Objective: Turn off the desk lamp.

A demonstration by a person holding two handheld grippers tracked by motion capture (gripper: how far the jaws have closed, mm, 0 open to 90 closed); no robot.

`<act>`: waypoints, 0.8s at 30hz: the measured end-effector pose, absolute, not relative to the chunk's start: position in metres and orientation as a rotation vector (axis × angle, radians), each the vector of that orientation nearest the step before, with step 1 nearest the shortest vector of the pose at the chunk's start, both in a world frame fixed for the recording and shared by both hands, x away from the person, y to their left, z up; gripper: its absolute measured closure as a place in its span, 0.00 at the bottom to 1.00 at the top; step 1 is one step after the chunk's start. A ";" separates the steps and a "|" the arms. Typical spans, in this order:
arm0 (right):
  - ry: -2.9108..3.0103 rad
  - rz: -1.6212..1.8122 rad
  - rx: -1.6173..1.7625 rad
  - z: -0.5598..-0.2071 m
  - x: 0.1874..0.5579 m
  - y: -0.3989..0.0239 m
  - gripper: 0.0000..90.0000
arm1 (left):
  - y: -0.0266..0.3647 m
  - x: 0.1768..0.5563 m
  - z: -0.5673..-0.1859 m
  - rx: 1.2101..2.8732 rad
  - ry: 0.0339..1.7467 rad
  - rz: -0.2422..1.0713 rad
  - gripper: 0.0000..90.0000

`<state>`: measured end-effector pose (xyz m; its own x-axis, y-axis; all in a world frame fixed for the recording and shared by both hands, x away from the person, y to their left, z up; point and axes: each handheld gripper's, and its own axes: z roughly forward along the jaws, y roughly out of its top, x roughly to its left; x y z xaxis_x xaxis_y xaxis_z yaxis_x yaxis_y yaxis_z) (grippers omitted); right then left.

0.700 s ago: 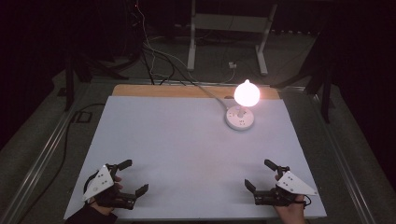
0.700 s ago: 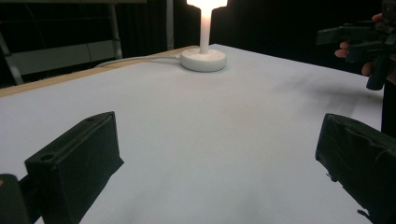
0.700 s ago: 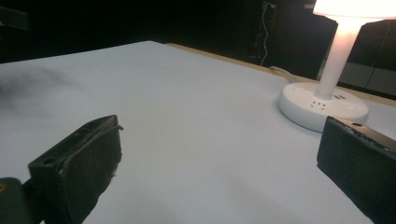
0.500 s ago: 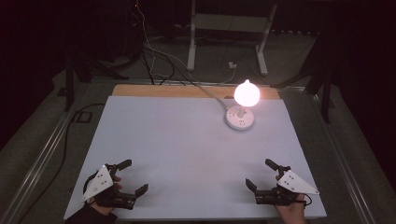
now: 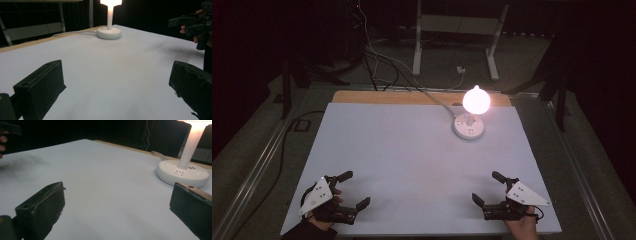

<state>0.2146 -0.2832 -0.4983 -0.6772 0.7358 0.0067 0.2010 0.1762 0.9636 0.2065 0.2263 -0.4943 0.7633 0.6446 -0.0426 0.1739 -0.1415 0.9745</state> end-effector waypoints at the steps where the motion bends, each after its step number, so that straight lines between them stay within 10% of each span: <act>1: 1.997 1.521 0.882 -0.498 0.215 -0.283 0.00 | 0.226 0.207 -0.494 1.693 0.653 0.462 0.01; 24: 2.060 1.537 0.870 -0.470 0.226 -0.267 0.00 | 0.227 0.206 -0.494 1.691 0.648 0.452 0.01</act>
